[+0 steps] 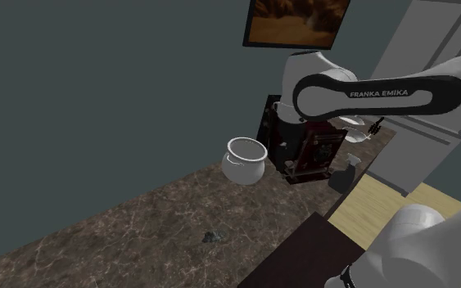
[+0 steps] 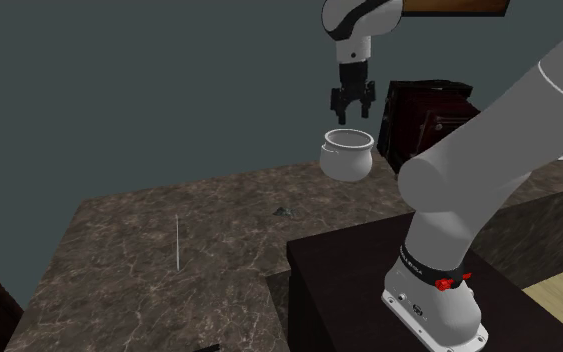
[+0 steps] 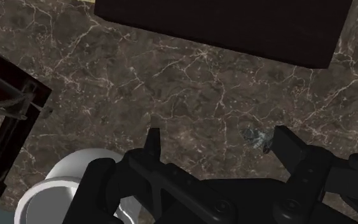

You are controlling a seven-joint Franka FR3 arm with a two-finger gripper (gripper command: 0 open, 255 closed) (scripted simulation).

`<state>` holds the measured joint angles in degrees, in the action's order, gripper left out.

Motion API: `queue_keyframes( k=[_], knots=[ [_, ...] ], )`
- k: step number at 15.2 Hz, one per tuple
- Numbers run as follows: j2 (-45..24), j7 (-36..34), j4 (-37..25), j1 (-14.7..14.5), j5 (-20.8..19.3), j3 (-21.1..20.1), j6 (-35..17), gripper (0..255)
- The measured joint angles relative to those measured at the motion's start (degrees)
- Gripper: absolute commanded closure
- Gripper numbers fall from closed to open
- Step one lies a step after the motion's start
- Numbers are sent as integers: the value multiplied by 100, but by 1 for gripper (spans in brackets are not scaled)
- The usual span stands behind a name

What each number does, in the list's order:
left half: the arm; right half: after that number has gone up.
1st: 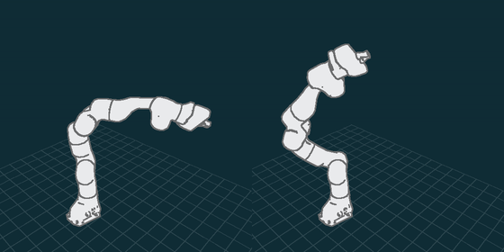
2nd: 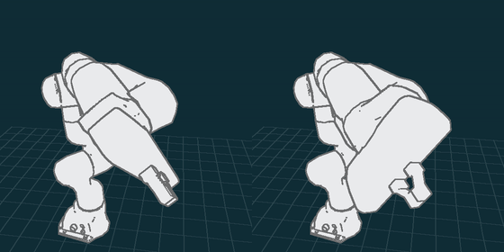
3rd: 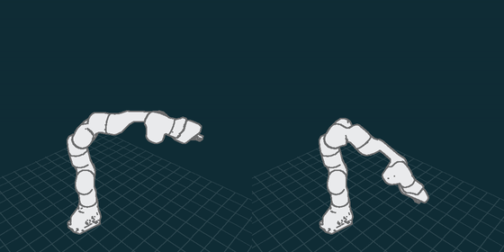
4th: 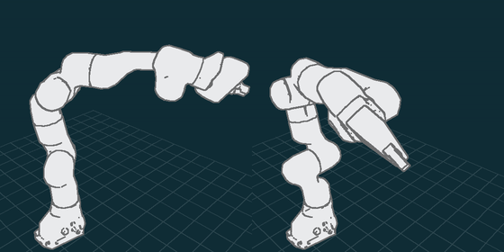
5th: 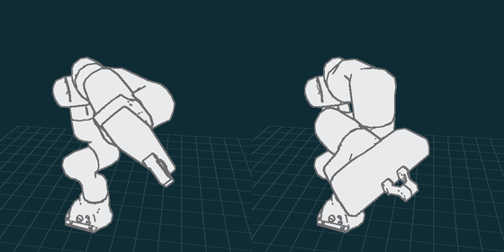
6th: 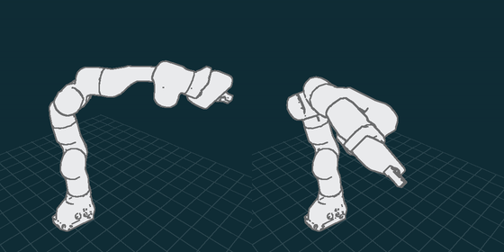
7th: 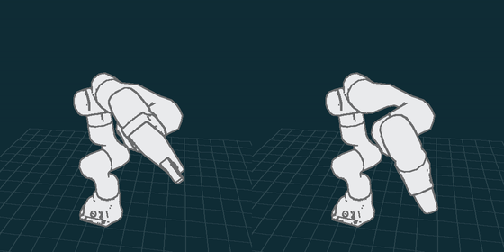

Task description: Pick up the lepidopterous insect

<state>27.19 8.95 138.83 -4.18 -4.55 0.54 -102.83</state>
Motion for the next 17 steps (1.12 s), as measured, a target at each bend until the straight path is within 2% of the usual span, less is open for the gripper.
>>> queue_keyframes(
  k=[7, 17],
  knots=[
    [-1183, 429, 131, -289, 180, -73, -1145, 0],
    [-3161, 1039, -318, -650, 429, -341, -2439, 0]
  ],
)
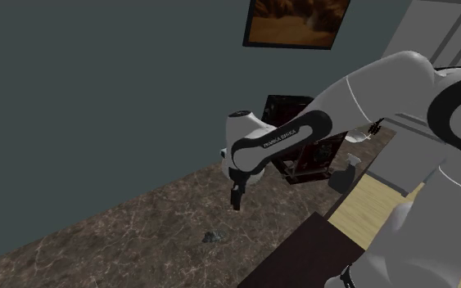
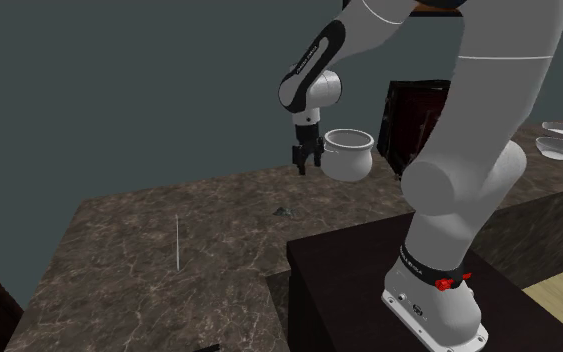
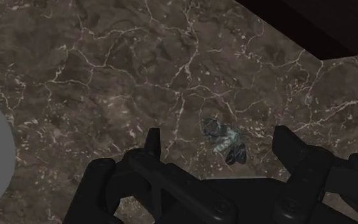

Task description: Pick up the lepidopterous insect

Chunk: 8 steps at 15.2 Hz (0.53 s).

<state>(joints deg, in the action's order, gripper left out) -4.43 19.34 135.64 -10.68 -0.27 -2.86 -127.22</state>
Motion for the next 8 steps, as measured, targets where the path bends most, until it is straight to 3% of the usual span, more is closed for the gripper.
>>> queue_keyframes(
  k=[8],
  knots=[
    [-1604, 419, -718, -233, 38, -288, -702, 0]
  ],
)
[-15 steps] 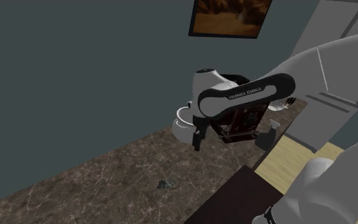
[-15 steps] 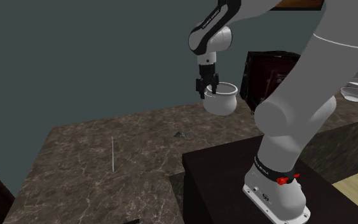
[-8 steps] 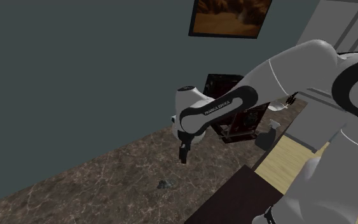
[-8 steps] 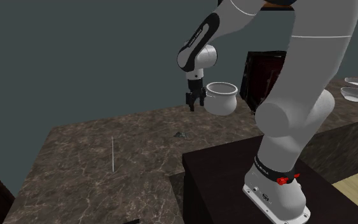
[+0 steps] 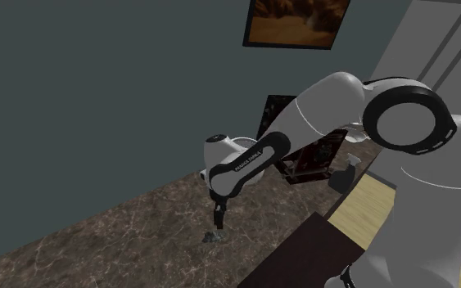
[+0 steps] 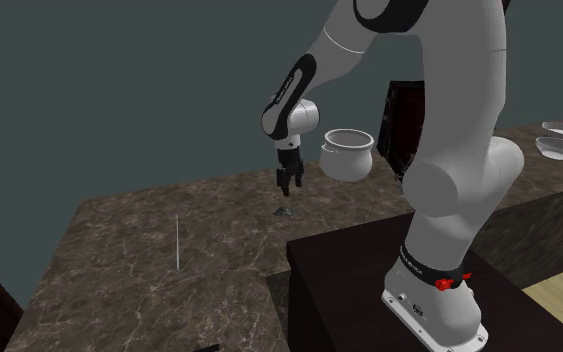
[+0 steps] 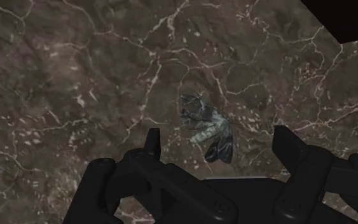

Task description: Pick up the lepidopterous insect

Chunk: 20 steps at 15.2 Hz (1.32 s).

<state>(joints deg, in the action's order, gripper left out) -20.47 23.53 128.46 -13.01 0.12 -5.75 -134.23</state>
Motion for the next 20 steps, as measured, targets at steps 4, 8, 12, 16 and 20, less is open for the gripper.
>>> queue_keyframes(
  k=[4, 8, 12, 16, 20],
  knots=[
    [-700, 141, -341, -118, -40, -122, -276, 0],
    [-1052, 148, -469, -154, -78, -113, -487, 0],
    [-1299, 134, -545, -179, -104, -92, -657, 255],
    [-1322, 132, -553, -182, -107, -90, -674, 255],
    [-1323, 131, -554, -182, -107, -90, -674, 255]
  ],
)
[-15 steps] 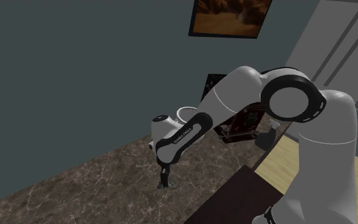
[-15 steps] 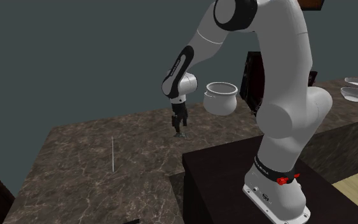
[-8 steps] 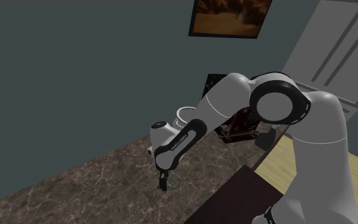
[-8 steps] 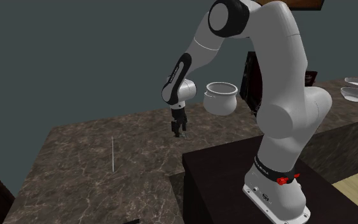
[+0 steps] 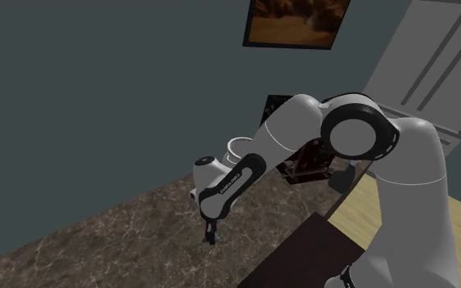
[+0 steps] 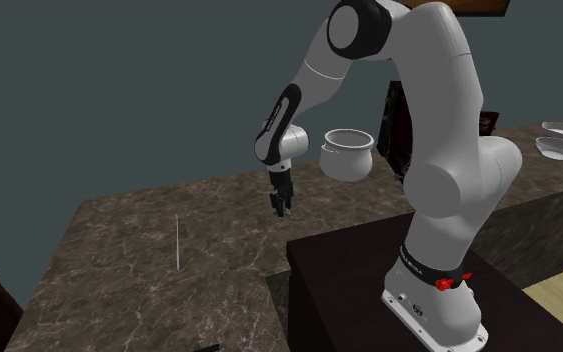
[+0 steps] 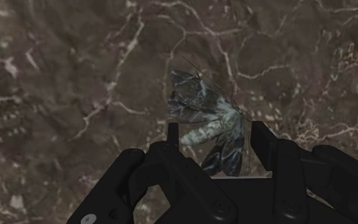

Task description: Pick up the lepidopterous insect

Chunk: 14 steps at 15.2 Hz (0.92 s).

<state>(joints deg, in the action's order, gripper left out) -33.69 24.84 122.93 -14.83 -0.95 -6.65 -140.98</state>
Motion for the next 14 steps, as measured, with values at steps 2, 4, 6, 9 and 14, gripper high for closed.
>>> queue_keyframes(
  k=[2, 4, 6, 9, 14],
  knots=[
    [-7, 3, -8, 2, -1, 1, 1, 255],
    [80, 14, 13, 15, 7, -5, 67, 255],
    [220, 15, 51, 23, 24, -21, 167, 255],
    [432, 27, 101, 42, 48, -41, 328, 255],
    [780, 32, 184, 61, 92, -77, 591, 255]
  ],
)
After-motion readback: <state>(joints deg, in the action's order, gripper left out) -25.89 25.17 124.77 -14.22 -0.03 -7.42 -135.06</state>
